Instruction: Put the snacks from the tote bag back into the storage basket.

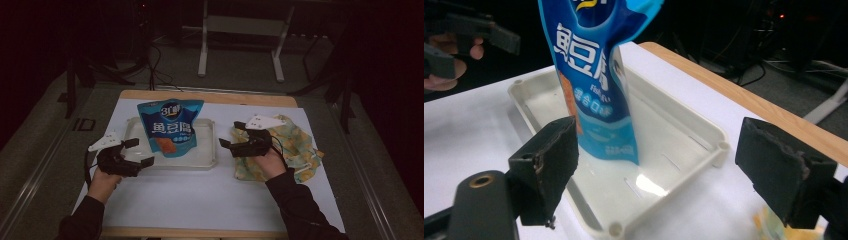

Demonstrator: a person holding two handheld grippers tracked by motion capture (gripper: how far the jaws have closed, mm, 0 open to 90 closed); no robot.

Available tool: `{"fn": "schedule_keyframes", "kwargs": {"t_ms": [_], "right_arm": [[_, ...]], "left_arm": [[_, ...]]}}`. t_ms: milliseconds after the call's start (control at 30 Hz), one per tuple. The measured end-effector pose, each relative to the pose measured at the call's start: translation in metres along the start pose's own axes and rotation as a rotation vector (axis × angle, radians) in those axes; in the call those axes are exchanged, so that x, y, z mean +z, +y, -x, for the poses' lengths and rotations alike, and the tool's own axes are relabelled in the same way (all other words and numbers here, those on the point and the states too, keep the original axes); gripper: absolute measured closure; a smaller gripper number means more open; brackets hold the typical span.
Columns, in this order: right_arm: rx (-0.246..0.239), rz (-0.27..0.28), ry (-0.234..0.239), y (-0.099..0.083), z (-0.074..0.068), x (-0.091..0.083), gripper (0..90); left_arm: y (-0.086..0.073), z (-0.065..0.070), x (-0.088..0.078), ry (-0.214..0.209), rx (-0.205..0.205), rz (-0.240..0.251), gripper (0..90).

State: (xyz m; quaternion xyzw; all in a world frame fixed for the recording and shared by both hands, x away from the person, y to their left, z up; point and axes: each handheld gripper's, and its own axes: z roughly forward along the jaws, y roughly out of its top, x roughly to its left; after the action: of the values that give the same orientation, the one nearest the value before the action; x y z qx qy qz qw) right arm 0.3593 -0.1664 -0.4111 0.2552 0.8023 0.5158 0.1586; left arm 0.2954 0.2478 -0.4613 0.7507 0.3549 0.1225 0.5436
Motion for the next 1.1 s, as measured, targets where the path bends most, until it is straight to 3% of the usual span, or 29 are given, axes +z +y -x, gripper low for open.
{"fn": "schedule_keyframes", "kwargs": {"t_ms": [133,233,367,500,600,1100], "right_arm": [[0.003,0.001,-0.014,-0.008,0.001,-0.015,17.4],[0.004,0.003,-0.022,-0.016,0.002,-0.027,17.4],[0.019,0.009,-0.031,-0.027,0.004,-0.044,17.5],[0.030,0.010,-0.057,-0.039,0.005,-0.059,17.4],[0.064,0.021,-0.079,-0.053,0.009,-0.072,17.5],[0.114,0.006,-0.150,-0.096,0.012,-0.109,17.6]], "left_arm": [[-0.007,0.009,0.003,-0.007,-0.015,0.006,1.8],[-0.012,0.017,0.004,0.004,-0.001,0.005,1.8],[-0.019,0.020,0.004,0.004,-0.030,0.040,1.8],[-0.023,0.027,0.007,0.021,-0.002,0.020,1.8],[-0.024,0.033,0.010,0.011,0.001,0.022,1.8],[-0.026,0.063,0.027,-0.031,0.026,0.006,1.8]]}}
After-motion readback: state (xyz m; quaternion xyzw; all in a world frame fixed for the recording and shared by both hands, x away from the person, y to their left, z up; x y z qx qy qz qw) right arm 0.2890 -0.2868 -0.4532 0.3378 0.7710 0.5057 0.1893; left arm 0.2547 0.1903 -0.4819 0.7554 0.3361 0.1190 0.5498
